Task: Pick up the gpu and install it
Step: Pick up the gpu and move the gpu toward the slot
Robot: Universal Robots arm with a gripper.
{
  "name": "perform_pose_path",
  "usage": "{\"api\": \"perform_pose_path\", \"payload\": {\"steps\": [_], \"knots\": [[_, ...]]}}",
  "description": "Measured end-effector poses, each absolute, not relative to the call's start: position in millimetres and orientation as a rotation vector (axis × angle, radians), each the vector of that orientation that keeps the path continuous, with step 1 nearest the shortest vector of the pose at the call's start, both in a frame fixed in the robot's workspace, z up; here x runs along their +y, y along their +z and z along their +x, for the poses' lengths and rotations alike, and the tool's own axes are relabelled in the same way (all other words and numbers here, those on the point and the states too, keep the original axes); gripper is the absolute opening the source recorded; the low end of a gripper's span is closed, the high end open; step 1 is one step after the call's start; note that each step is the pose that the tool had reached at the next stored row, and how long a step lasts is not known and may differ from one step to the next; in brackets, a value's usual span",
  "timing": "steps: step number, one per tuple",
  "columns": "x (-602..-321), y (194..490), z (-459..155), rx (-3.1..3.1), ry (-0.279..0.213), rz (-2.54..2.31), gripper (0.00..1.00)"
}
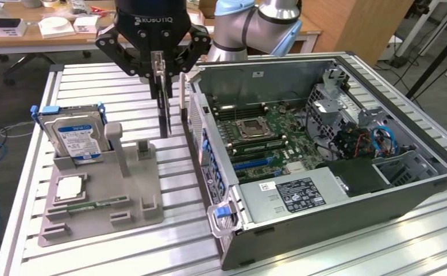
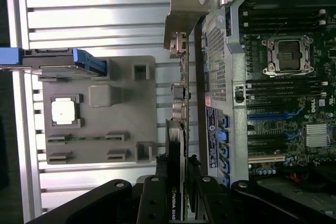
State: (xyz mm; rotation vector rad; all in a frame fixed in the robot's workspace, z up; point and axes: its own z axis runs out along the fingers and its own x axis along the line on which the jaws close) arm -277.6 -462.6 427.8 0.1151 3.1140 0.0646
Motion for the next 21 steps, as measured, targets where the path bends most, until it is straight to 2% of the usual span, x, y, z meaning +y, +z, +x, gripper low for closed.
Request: {"api": "perform_pose_path", "payload": {"steps": [21], "knots": [[-462.6,427.8,-267.8,3.114,0.065,0.115,0.26]]}}
